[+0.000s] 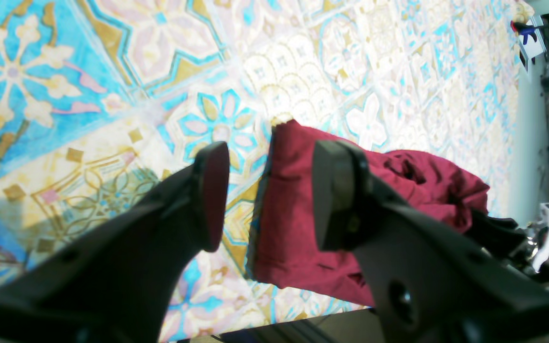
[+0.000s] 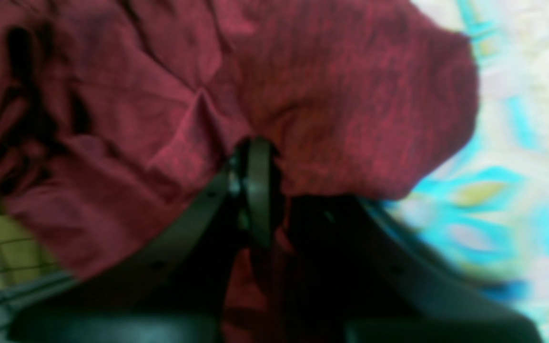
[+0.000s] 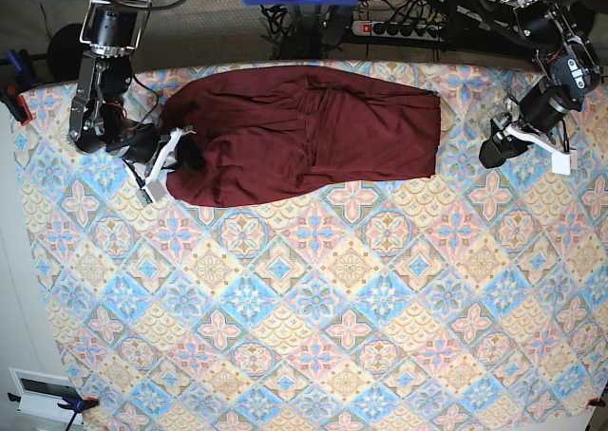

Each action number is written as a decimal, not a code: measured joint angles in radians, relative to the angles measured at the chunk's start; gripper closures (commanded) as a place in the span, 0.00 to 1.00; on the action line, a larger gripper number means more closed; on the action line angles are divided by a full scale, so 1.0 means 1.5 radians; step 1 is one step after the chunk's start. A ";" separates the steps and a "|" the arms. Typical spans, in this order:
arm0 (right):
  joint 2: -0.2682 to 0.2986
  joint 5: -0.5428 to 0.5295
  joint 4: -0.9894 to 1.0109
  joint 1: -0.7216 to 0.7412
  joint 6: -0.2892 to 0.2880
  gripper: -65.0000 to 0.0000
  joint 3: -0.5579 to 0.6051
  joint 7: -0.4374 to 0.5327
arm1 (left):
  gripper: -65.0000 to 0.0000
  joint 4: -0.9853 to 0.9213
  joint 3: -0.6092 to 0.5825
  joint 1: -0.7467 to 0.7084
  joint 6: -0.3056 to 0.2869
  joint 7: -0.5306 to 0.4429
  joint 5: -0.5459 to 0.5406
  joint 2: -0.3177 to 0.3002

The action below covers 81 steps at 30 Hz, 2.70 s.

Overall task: Layout the t-shirt on the table in an organized manner, then fold the t-shirt properly
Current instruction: 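Fold the shirt bundle over with the right gripper into a square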

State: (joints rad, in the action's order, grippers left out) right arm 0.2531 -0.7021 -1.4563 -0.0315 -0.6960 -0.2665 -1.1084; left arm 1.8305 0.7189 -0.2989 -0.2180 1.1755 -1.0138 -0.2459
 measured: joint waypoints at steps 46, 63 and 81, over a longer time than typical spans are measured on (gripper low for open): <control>-0.182 0.133 -0.317 -0.039 0.002 1.00 0.170 0.033 | 0.57 0.000 0.000 -0.002 0.000 -0.001 0.003 0.030; -0.223 0.305 -0.302 -0.043 -0.001 1.00 0.375 0.122 | 0.57 0.000 0.000 -0.002 0.000 -0.001 0.002 0.031; -0.155 0.412 -0.336 -0.103 0.000 0.82 0.428 0.210 | 0.57 0.000 -0.027 0.000 0.001 -0.003 0.005 0.027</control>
State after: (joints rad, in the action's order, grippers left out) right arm 0.0208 -0.0841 -1.9610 -0.1860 -0.6964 0.3752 -0.7929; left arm 1.8305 0.6777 -0.2989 -0.2173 1.1713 -1.0058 -0.2054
